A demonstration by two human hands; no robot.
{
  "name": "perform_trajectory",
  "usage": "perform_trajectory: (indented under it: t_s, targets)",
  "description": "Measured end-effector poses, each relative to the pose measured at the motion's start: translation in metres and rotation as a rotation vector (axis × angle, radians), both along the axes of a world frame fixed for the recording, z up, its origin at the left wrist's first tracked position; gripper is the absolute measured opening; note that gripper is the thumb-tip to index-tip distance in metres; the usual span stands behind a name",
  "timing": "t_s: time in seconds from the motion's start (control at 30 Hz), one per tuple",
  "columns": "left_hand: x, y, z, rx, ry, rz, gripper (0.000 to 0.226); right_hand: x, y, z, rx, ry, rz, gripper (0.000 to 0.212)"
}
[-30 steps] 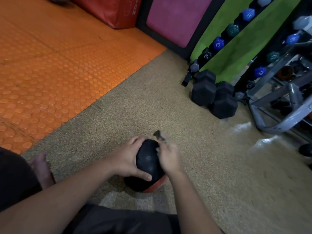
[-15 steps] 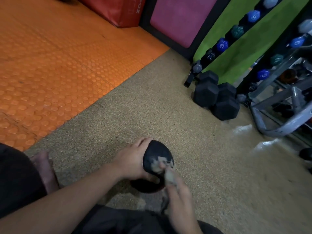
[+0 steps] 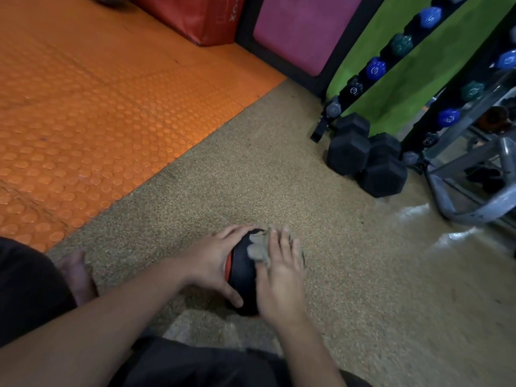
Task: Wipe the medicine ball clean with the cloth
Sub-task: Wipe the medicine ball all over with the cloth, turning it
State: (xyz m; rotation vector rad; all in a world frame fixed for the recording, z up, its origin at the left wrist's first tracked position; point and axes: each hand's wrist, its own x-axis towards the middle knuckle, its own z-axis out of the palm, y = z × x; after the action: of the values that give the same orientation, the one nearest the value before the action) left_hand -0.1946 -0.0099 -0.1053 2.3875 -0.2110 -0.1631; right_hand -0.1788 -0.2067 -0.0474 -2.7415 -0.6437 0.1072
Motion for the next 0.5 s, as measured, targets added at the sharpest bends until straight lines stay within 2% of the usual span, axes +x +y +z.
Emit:
perform_trajectory:
  t_s: [0.03,0.1,0.17,0.2,0.27,0.33,0.37,0.47,0.5]
  targets:
    - [0.002,0.002,-0.002,-0.026,-0.004,0.001,0.152,-0.017,0.003,0.0,-0.086,-0.075,0.05,0.067]
    - [0.004,0.006,-0.007,-0.081,0.0,0.022,0.135,-0.046,0.002,-0.008,-0.18,-0.098,0.217,0.075]
    - [0.006,0.009,-0.009,-0.122,0.018,0.044,0.125,-0.065,-0.011,-0.021,-0.171,-0.107,0.382,0.083]
    - [0.007,0.008,-0.009,-0.134,0.025,0.049,0.126,-0.07,-0.013,-0.02,-0.104,-0.001,0.379,0.084]
    - [0.007,0.006,-0.007,-0.146,0.06,0.06,0.137,-0.065,-0.011,0.003,0.299,0.399,0.119,0.074]
    - [0.005,0.006,-0.006,-0.153,0.096,0.081,0.153,-0.046,-0.017,0.03,0.693,0.596,-0.223,0.045]
    - [0.004,0.006,-0.006,-0.159,0.113,0.084,0.158,-0.034,-0.024,0.047,0.837,0.553,-0.33,0.031]
    - [0.002,0.008,-0.005,-0.195,0.132,0.073,0.159,0.005,-0.035,0.076,1.011,0.314,-0.528,0.028]
    - [0.001,0.01,-0.005,-0.214,0.13,0.074,0.158,0.016,-0.038,0.076,0.991,0.263,-0.521,0.026]
